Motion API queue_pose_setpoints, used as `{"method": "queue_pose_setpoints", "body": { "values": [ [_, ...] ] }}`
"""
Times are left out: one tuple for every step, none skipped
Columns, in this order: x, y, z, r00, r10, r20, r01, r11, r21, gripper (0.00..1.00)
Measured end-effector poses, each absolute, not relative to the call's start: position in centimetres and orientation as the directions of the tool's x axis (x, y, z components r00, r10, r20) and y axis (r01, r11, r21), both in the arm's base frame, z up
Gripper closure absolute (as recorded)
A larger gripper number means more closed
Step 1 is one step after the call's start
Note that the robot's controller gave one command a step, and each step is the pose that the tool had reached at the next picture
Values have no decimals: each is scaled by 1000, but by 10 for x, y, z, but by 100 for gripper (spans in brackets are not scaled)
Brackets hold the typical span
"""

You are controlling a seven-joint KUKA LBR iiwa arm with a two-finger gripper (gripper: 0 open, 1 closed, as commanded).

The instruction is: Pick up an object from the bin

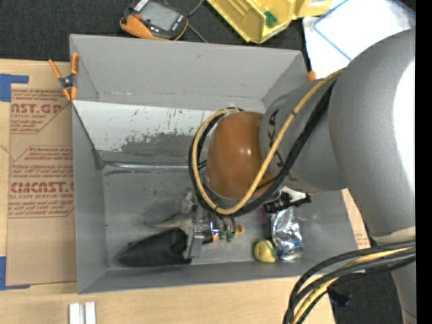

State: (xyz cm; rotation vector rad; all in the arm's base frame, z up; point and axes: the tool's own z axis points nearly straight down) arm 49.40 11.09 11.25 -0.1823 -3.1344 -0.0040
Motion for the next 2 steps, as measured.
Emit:
{"method": "queue_pose_setpoints", "body": {
  "values": [
    [503,83,72,-968,-251,-15,-251,968,2,0],
    [501,89,96,-981,-193,1,-193,981,3,0]
  ]
}}
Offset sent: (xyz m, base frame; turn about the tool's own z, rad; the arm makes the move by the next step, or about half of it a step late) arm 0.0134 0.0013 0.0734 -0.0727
